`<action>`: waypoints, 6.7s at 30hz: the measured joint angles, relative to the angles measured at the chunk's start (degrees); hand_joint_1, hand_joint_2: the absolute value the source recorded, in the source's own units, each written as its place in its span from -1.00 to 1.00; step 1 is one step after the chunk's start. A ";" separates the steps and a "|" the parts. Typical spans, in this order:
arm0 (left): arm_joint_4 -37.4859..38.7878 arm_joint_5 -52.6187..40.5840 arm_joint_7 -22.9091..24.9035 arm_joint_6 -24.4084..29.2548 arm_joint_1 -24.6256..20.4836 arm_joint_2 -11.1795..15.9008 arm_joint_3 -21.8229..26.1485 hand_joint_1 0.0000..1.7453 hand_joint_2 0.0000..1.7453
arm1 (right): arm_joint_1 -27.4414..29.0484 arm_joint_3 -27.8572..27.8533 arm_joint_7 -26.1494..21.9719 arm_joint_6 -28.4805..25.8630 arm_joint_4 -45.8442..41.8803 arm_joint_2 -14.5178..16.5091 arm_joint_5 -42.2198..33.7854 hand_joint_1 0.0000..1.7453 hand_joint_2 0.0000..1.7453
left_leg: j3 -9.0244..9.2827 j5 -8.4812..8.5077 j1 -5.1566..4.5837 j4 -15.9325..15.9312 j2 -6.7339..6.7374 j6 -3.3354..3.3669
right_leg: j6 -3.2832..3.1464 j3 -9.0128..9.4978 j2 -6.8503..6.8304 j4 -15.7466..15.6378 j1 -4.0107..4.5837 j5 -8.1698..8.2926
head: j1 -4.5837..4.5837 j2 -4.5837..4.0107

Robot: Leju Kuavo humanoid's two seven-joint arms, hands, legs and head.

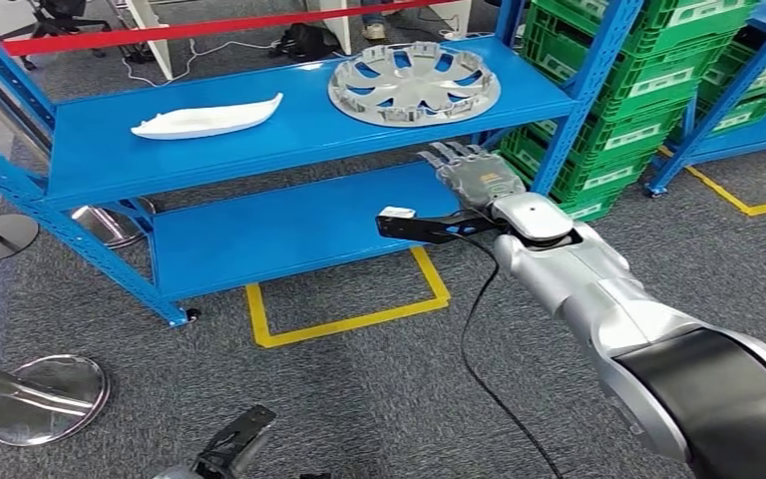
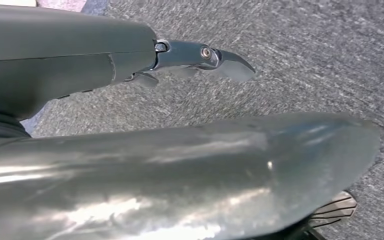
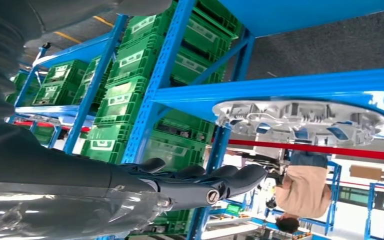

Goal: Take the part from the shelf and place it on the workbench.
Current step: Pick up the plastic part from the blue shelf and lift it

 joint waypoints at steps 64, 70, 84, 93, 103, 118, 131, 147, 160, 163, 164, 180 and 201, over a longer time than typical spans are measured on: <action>0.09 -0.32 0.00 -0.15 -0.05 0.33 -0.04 -1.00 -1.00 | 0.67 0.92 0.17 0.04 -0.47 -0.26 -0.72 -1.00 1.00 | 3.95 2.35 -0.41 -7.38 0.09 1.62 | 0.15 0.91 0.15 0.29 0.79 -1.15 | -0.27 0.00; 0.09 -0.31 0.00 -0.15 -0.11 0.34 -0.04 -1.00 -1.00 | 0.47 1.08 0.17 -0.01 -0.60 -0.26 -1.02 -1.00 1.00 | 5.27 1.59 -0.09 -8.92 0.03 3.39 | 1.86 -1.47 -0.13 5.22 0.73 -4.06 | 0.16 0.00; 0.09 -0.33 0.00 -0.18 -0.21 0.33 -0.04 -1.00 -1.00 | 0.63 1.37 0.24 -0.11 -0.73 -0.49 -1.28 -1.00 1.00 | 7.12 -1.90 -0.37 -7.62 -0.20 1.32 | -0.40 -0.74 -0.04 -0.03 0.72 0.76 | 0.14 0.01; 0.09 -0.33 0.00 -0.17 -0.11 0.37 -0.04 -1.00 -1.00 | 0.79 1.40 0.17 -0.15 -0.86 -0.46 -1.28 -1.00 1.00 | 2.38 1.17 -0.42 -3.58 -0.06 1.45 | -0.65 0.63 0.13 0.01 0.78 -0.48 | -0.27 0.00; 0.09 -0.35 0.00 -0.18 -0.16 0.32 -0.04 -1.00 -1.00 | 0.70 1.51 0.17 -0.17 -0.91 -0.48 -1.30 -1.00 1.00 | 6.00 1.33 -0.22 -9.48 -0.03 3.66 | 2.08 -6.64 -0.21 14.04 0.78 -7.09 | 0.37 0.01; 0.09 -0.42 0.00 -0.25 -0.29 0.40 -0.04 -1.00 -1.00 | 0.73 1.80 0.26 -0.24 -0.93 -0.72 -1.34 -1.00 1.00 | 0.84 -7.34 -0.29 4.14 -0.08 0.65 | -1.20 -0.67 -0.01 -0.02 0.50 0.52 | -0.23 0.01; 0.09 -0.46 0.00 -0.24 -0.30 0.42 -0.06 -1.00 -1.00 | 0.51 2.03 0.18 -0.25 -0.94 -0.74 -1.50 -1.00 1.00 | 5.62 1.80 -0.28 -9.52 -0.01 3.45 | 1.47 -1.00 -0.06 4.11 0.86 -3.44 | 0.24 0.00; 0.09 -0.50 0.00 -0.26 -0.39 0.50 -0.07 -1.00 -1.00 | 0.72 2.16 0.33 -0.06 -0.92 -0.82 -1.55 -1.00 1.00 | 4.12 -4.43 -0.56 -2.42 -0.16 1.07 | -0.98 -1.11 0.02 0.37 0.39 0.68 | -0.22 0.00; 0.09 -0.50 0.00 -0.26 -0.25 0.49 -0.07 -1.00 -1.00 | 0.75 2.17 0.33 -0.04 -0.92 -0.81 -1.55 -1.00 1.00 | 4.85 2.04 -0.59 -9.09 -0.08 3.18 | 0.96 0.29 0.08 0.94 0.87 -1.51 | -0.24 0.00; 0.09 -0.51 0.00 -0.26 -0.26 0.45 -0.07 -1.00 -1.00 | 0.65 2.17 0.32 -0.03 -0.93 -0.81 -1.56 -1.00 1.00 | 5.43 1.79 -0.38 -9.24 -0.05 3.91 | 1.77 -4.26 -0.18 9.94 0.81 -5.70 | 0.23 0.00; 0.09 -0.51 0.00 -0.26 -0.25 0.45 -0.07 -1.00 -1.00 | 0.76 2.17 0.32 -0.03 -0.92 -0.81 -1.56 -1.00 1.00 | 5.54 1.66 -0.38 -9.23 -0.05 4.04 | 1.93 -6.50 -0.19 13.91 0.78 -7.09 | 0.28 0.00; 0.09 -0.59 0.00 -0.26 -0.16 0.50 -0.07 -1.00 -1.00 | 1.01 2.21 0.44 0.21 -0.91 -0.87 -1.72 -1.00 1.00 | -1.33 -6.64 -0.49 6.07 -0.17 0.93 | -1.03 -0.36 0.05 -0.15 0.41 0.32 | -0.40 0.00; 0.11 -0.61 0.00 -0.24 -0.14 0.39 -0.11 -1.00 -1.00 | 0.81 2.43 0.42 0.24 -0.90 -0.90 -1.99 -1.00 1.00 | 7.13 -0.01 -0.70 -8.78 -0.48 3.39 | 0.81 -2.13 -0.20 1.76 0.87 1.62 | 0.38 0.00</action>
